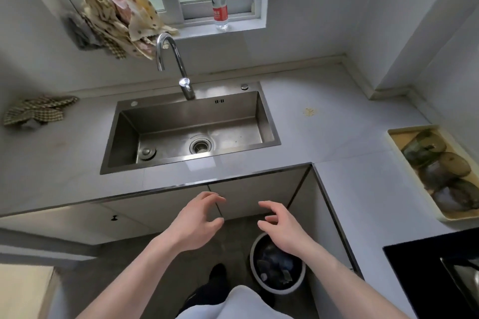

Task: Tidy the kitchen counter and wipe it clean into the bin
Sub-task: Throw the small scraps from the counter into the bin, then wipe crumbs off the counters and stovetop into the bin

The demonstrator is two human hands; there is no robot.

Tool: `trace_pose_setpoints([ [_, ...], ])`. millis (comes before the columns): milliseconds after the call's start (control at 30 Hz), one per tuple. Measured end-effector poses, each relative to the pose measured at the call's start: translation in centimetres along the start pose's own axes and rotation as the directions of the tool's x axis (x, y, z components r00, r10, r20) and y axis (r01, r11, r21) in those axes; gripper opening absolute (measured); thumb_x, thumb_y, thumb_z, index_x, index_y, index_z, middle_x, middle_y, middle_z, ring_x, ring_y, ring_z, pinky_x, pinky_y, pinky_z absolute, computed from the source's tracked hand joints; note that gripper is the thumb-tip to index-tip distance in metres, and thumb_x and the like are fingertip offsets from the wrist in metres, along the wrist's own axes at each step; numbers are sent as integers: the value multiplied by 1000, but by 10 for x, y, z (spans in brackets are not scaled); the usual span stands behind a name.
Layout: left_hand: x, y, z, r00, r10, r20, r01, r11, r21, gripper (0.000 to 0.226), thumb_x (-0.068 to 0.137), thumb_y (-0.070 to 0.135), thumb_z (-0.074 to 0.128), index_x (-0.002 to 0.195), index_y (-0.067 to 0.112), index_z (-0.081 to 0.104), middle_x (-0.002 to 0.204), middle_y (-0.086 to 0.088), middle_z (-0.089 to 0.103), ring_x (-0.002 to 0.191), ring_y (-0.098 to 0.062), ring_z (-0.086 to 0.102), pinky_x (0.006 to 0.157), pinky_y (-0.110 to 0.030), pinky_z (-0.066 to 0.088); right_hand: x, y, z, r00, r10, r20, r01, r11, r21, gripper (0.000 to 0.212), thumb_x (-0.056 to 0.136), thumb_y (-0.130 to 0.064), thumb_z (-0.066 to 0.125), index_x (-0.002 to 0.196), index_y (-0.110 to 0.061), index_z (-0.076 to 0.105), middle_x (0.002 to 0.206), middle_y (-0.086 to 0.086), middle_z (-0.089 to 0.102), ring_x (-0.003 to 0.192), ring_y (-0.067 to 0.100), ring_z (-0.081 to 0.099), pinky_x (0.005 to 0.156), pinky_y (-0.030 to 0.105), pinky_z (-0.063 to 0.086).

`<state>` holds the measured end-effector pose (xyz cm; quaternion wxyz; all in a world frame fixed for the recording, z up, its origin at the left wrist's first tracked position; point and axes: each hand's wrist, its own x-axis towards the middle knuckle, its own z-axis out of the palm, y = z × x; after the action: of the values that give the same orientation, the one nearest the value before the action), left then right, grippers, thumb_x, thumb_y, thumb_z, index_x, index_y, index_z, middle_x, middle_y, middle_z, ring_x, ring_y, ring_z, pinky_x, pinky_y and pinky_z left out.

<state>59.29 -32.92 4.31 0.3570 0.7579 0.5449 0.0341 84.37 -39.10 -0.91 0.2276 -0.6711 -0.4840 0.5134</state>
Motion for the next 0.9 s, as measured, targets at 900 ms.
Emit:
trace_pose_setpoints([
  [900,52,-319,-264,942,-313,-125,316,949,6,43,95,34,64,137,36,53,153,11,39,133,-12,47,113,-33,43,199,-248,208,987,-131,98,137,989,-49,55,94,-36,60,142,-50,36,142,-23,37,124,-2,47,87,22,52],
])
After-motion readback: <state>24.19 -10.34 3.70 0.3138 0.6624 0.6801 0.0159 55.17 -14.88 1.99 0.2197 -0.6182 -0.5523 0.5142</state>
